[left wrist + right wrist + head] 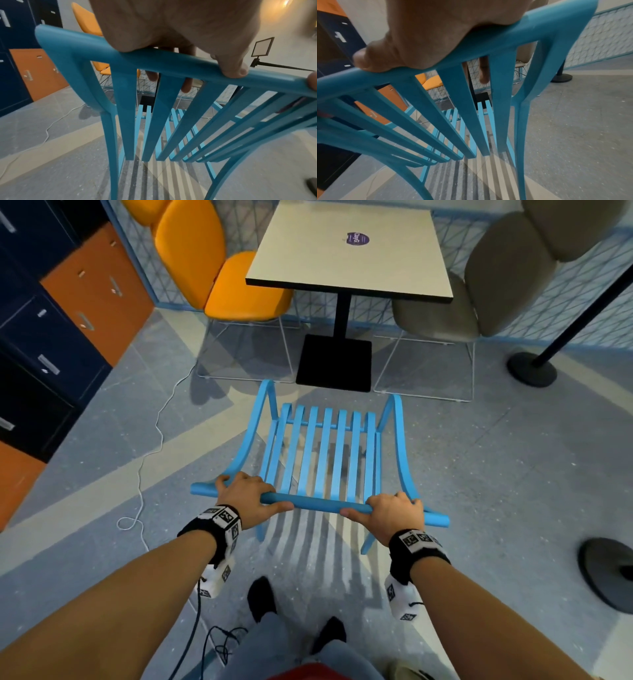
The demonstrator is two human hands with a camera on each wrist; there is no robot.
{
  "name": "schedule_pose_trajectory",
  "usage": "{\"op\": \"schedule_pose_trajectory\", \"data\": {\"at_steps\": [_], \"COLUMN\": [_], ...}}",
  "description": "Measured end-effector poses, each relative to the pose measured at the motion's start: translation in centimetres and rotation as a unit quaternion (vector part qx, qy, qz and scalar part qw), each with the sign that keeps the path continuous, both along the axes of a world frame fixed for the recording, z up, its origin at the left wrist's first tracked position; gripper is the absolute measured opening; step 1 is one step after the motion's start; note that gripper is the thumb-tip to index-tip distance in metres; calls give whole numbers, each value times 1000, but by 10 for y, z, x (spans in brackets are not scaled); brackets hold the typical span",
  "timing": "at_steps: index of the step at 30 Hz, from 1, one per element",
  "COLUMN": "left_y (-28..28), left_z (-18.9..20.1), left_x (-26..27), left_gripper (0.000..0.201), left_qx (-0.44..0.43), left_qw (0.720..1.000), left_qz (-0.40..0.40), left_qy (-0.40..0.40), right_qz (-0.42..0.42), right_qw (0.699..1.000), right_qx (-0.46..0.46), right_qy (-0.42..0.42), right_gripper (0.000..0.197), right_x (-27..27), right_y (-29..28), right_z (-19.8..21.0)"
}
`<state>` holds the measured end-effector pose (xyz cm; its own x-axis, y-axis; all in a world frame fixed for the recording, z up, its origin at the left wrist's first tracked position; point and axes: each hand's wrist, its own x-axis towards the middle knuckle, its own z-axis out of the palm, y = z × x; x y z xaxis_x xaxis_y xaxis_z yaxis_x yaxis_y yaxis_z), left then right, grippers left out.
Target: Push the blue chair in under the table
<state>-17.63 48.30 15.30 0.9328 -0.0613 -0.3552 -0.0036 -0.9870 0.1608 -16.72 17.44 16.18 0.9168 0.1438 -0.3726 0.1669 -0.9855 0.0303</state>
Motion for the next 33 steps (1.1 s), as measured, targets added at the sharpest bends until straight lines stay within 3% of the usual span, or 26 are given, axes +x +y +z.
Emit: {"op": "schedule_pose_trajectory", "data": {"at_steps": [8, 14, 18, 28, 33], "left_y": [-6, 3, 7, 2, 10], "left_z": [-2, 1, 4, 4, 3], "left_x": [52, 103, 132, 211, 248], "left_gripper": [77, 87, 80, 75, 73], "left_qx": [-31, -40, -14, -25, -30], "left_qw": [999, 999, 1000, 999, 999], "left_qz": [22, 13, -1, 29, 35], "left_qy": [-8, -18, -11, 31, 20], "right_qz": [-1, -17, -9, -15, -23], "right_qw": [1000, 999, 999, 1000, 1000], "right_qx": [7, 21, 24, -12, 15], "right_qy": [25, 46, 43, 13, 11], "right_gripper": [98, 91, 87, 100, 94], "right_x": [59, 100, 130, 231, 273], "right_y": [-5, 3, 7, 8, 16], "right_z": [4, 8, 7, 4, -1]}}
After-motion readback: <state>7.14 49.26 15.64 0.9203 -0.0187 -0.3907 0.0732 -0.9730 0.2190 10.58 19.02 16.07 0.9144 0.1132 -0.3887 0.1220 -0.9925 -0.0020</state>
